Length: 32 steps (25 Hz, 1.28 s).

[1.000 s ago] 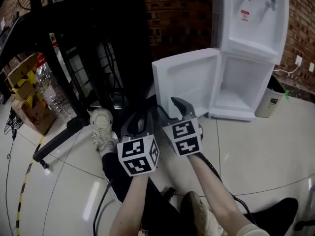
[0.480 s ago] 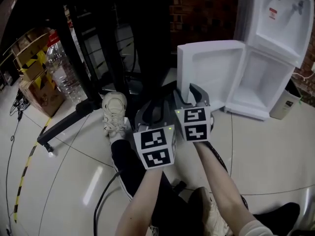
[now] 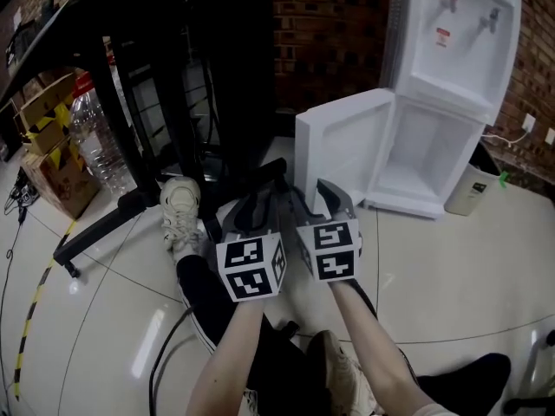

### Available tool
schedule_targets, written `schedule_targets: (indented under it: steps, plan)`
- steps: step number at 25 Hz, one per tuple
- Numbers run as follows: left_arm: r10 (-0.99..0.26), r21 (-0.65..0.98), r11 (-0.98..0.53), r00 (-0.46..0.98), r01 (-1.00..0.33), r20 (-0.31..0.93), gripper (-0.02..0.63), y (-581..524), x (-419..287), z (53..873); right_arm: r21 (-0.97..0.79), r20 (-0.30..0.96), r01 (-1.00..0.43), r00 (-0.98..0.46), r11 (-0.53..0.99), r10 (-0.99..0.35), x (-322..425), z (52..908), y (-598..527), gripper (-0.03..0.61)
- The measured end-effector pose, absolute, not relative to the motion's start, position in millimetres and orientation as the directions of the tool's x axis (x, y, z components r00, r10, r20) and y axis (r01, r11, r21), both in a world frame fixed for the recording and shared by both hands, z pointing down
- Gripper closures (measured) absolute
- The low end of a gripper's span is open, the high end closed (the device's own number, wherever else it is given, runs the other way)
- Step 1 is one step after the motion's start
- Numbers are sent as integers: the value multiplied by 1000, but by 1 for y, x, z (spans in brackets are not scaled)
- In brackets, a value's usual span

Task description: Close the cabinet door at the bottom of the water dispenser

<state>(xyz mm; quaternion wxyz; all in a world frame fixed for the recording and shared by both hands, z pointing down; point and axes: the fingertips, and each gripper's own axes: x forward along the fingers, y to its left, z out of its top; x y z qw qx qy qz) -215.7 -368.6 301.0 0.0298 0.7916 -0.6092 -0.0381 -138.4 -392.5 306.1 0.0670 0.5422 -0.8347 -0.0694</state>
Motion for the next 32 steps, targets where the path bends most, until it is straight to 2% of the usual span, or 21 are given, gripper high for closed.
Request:
schedule_targets:
  steps: [6,11,32]
  plan:
    - [-940,191,-340,340,-921,-34,489,-355,-170,298,190,60,-917,-347,352,-936,-102,307,-350,391]
    - [-877,89,-480,476,-872,-70,489,-334,-116,278,224,69,-930,-282,290,-957,-59,307,-314,396]
    - [-819,52,-574,572,-817,-45,491,-299,-5,286,261,101,-965,17,10,-995,70,307,-263,443]
